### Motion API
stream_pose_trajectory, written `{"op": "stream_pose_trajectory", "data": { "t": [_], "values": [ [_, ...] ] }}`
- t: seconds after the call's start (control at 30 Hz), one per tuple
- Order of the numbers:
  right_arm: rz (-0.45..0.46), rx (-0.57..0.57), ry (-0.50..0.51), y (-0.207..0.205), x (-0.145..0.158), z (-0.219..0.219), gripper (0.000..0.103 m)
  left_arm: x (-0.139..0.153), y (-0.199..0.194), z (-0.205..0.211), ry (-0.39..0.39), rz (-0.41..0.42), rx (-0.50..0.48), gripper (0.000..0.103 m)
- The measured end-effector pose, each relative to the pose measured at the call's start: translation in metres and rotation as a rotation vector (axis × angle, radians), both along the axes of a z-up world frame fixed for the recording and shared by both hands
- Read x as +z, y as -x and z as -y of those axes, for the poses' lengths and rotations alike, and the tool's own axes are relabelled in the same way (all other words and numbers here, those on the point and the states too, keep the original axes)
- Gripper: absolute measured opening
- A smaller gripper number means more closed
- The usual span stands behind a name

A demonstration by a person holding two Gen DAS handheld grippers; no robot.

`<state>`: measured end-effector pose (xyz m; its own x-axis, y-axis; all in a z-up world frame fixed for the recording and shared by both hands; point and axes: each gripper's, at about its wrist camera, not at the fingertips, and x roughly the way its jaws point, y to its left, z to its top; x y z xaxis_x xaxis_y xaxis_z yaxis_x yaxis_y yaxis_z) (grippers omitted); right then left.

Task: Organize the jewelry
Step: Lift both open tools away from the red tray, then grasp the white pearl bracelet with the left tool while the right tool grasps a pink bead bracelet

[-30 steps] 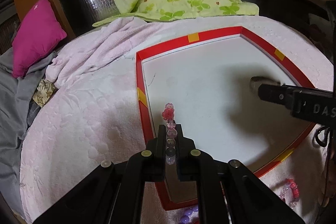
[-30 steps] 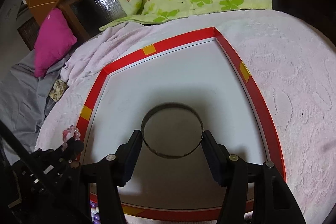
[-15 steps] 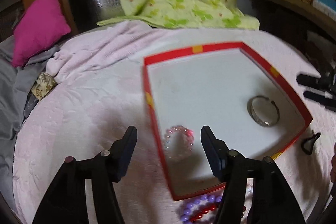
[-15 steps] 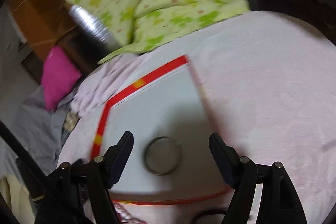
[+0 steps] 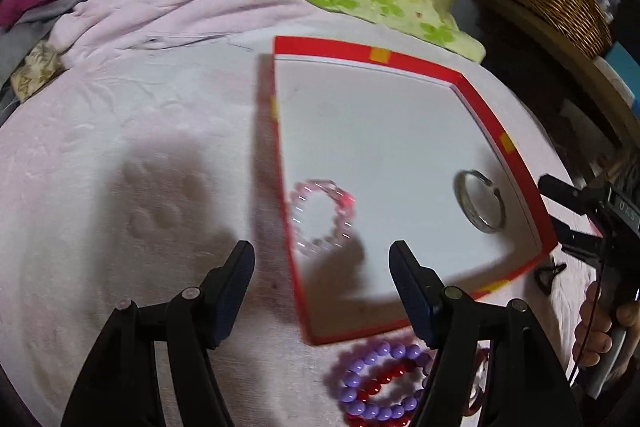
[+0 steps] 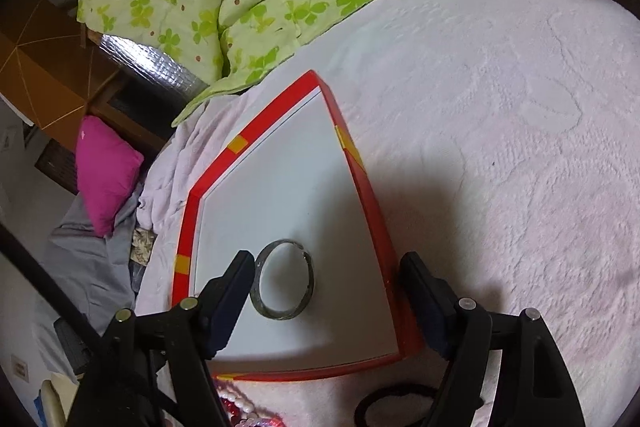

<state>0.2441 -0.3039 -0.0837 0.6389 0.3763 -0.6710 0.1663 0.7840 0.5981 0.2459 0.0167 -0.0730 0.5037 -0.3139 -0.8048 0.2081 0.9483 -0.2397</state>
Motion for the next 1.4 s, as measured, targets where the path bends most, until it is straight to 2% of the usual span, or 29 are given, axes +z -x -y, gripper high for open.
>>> {"op": "stream_pose_trajectory", "data": {
  "t": [0.07, 0.17, 0.5, 0.63, 0.73, 0.9, 1.03, 1.17, 1.2, 1.37, 1.4],
  "values": [
    [-0.003, 0.009, 0.006, 0.002, 0.001, -0.004, 0.078, -0.001, 0.002, 0.004, 0.021, -0.012, -0.029, 0.07],
    [-0.003, 0.015, 0.016, 0.006, 0.003, -0.008, 0.078, -0.001, 0.006, 0.009, -0.013, 0.009, -0.038, 0.069],
    [-0.005, 0.029, 0.082, 0.012, 0.007, -0.014, 0.078, 0.004, 0.018, 0.012, -0.038, 0.013, -0.046, 0.069],
    [-0.01, 0.046, 0.041, 0.013, 0.007, -0.005, 0.077, 0.001, 0.02, 0.006, -0.043, -0.023, -0.023, 0.069],
    [0.018, 0.004, 0.079, 0.025, 0.018, 0.011, 0.077, 0.013, 0.028, -0.002, -0.059, 0.007, 0.003, 0.069],
    [0.022, -0.009, 0.068, 0.059, 0.03, 0.032, 0.073, 0.033, 0.05, -0.023, -0.087, 0.063, 0.069, 0.069],
    [0.04, 0.028, 0.066, 0.087, 0.041, 0.026, 0.073, 0.04, 0.073, -0.03, -0.113, 0.07, 0.094, 0.069],
    [0.057, 0.064, 0.039, 0.114, 0.047, 0.008, 0.073, 0.036, 0.099, -0.029, -0.123, 0.064, 0.075, 0.069],
    [0.053, 0.08, 0.031, 0.118, 0.045, 0.001, 0.073, 0.033, 0.106, -0.03, -0.131, 0.053, 0.076, 0.068],
    [0.003, 0.2, 0.09, 0.121, 0.03, -0.048, 0.062, 0.025, 0.115, -0.027, -0.12, 0.018, 0.06, 0.039],
    [-0.013, 0.215, 0.115, 0.117, 0.025, -0.057, 0.061, 0.024, 0.113, -0.026, -0.104, 0.013, 0.044, 0.039]
  ]
}}
